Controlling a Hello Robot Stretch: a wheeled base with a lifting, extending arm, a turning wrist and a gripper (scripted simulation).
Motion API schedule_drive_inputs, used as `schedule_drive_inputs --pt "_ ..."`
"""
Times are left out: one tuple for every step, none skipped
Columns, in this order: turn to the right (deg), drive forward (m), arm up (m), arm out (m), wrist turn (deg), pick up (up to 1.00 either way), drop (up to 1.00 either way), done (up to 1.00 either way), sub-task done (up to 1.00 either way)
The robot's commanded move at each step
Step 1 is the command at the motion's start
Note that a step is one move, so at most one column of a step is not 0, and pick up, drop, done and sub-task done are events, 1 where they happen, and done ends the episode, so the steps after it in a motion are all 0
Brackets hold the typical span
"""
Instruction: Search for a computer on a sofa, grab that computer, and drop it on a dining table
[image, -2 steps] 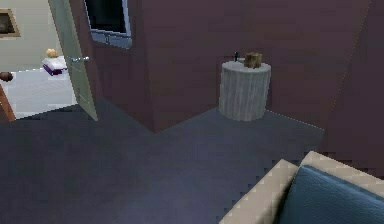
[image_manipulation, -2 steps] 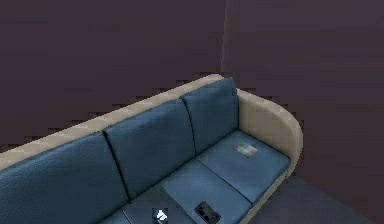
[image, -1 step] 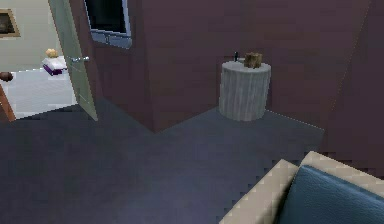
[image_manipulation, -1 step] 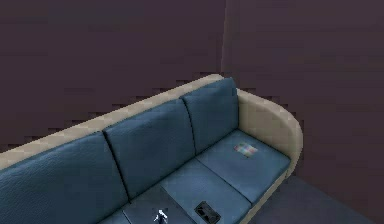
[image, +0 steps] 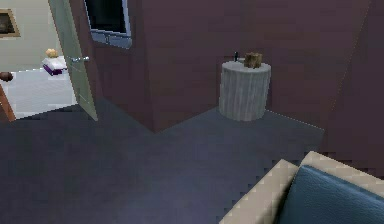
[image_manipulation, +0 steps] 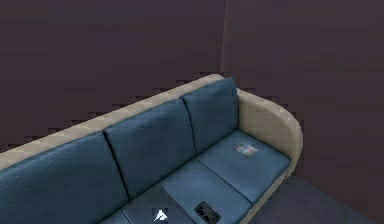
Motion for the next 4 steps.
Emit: schedule_drive_inputs --pt "0.0 0.0 0.0 0.0 0.0 1.0 0.0 0.0 0.0" --pt "0.0 0.0 0.1 0.0 0.0 0.0 0.0 0.0 0.0" --pt "0.0 0.0 0.5 0.0 0.0 0.0 0.0 0.0 0.0" --pt "0.0 0.0 0.16 0.0 0.0 0.0 0.0 0.0 0.0"
